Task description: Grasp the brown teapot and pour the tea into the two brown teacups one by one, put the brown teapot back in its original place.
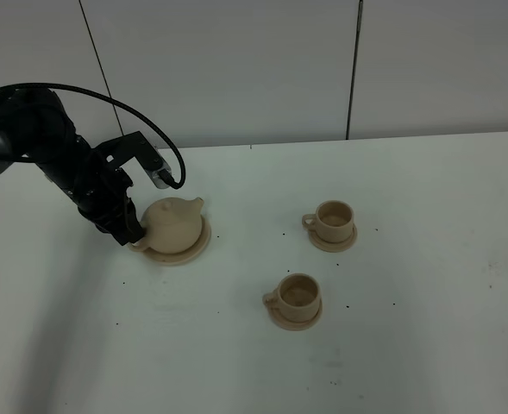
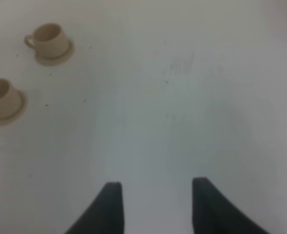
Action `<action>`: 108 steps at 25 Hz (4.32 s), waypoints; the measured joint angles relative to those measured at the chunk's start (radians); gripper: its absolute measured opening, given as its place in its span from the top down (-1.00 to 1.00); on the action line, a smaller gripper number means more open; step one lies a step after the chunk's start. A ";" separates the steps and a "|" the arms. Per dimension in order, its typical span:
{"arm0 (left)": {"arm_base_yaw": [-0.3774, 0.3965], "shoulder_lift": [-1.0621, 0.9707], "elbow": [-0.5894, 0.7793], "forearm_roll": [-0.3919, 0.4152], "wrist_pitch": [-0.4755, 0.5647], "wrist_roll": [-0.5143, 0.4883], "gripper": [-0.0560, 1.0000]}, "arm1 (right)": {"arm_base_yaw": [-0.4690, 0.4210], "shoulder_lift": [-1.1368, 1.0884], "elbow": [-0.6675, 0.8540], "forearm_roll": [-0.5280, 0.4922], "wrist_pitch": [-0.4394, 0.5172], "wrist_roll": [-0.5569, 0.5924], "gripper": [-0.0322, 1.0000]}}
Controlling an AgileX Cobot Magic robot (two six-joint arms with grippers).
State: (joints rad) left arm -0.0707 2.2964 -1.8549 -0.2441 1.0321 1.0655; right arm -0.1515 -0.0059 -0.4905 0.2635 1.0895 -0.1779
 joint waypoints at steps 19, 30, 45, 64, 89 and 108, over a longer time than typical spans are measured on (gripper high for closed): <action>0.000 -0.003 0.000 -0.001 -0.013 0.000 0.57 | 0.000 0.000 0.000 0.000 0.000 0.000 0.31; -0.001 -0.013 0.000 -0.001 -0.027 0.000 0.57 | 0.000 0.000 0.000 0.000 0.000 0.000 0.31; -0.001 -0.013 0.000 -0.004 -0.026 0.000 0.57 | 0.000 0.000 0.000 0.000 0.000 0.000 0.31; -0.001 -0.038 0.000 -0.005 -0.025 0.001 0.57 | 0.000 0.000 0.000 0.000 0.000 0.000 0.31; -0.041 -0.087 -0.038 -0.048 -0.028 0.027 0.57 | 0.000 0.000 0.000 0.001 0.000 0.000 0.31; -0.105 -0.086 -0.116 0.004 0.056 -0.059 0.57 | 0.000 0.000 0.000 0.001 0.000 0.000 0.31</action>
State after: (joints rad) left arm -0.1757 2.2103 -1.9710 -0.2405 1.0880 1.0064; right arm -0.1515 -0.0059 -0.4905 0.2645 1.0895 -0.1779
